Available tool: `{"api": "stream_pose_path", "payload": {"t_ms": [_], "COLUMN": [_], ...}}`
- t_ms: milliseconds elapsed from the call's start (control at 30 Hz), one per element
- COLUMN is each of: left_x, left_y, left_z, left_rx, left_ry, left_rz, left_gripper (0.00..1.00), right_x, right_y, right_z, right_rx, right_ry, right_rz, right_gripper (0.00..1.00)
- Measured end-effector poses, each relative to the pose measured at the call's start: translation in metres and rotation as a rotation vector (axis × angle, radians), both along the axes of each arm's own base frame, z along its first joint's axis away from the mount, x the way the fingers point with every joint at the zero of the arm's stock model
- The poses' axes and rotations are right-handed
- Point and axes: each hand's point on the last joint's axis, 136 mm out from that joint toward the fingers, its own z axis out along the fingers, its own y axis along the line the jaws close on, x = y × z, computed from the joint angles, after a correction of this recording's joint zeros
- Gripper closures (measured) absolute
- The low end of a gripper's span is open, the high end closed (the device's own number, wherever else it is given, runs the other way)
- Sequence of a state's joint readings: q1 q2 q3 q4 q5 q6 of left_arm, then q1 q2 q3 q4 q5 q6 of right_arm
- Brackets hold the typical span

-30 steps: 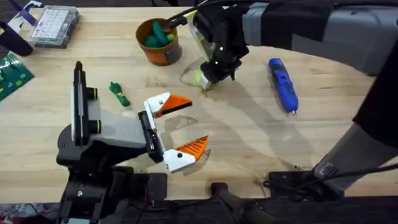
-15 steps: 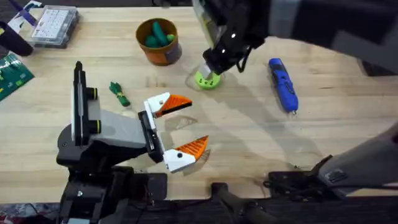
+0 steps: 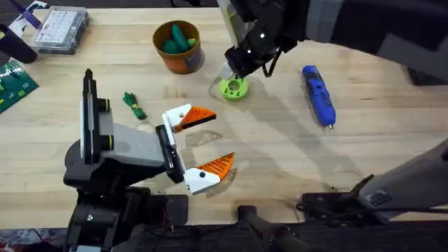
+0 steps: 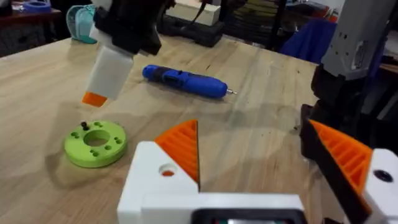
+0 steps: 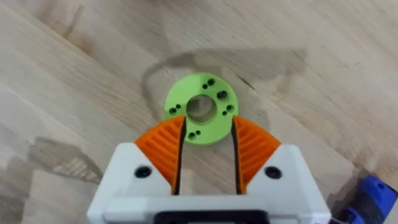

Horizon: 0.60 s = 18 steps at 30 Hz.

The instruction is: Pick up the gripper from the table and insert it into the empty holder that is missing its gripper. Then pick up a screw, insert it into the mounting hole, and use the screwdriver to tighten it. Finally, clean up the table by picking up the vegetable and placing it into the bucket.

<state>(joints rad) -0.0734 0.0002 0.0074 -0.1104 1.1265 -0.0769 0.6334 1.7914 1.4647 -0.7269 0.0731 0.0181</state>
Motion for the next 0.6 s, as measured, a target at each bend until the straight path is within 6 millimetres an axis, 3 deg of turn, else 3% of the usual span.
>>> {"api": "stream_pose_path", "payload": {"t_ms": [333, 600], "left_x": [0.0, 0.0], "left_y": [0.0, 0.0], "left_z": [0.0, 0.0], "left_rx": [0.0, 0.0], "left_ry": [0.0, 0.0], "left_rz": [0.0, 0.0], "left_gripper": [0.013, 0.013], "right_x": [0.012, 0.021], "right_y": [-0.005, -0.013], "right_z": [-0.011, -0.04], "right_rx": [-0.002, -0.032], "right_ry": [0.002, 0.048], "right_rz": [-0.025, -0.051], "right_gripper": [0.555, 0.555]}}
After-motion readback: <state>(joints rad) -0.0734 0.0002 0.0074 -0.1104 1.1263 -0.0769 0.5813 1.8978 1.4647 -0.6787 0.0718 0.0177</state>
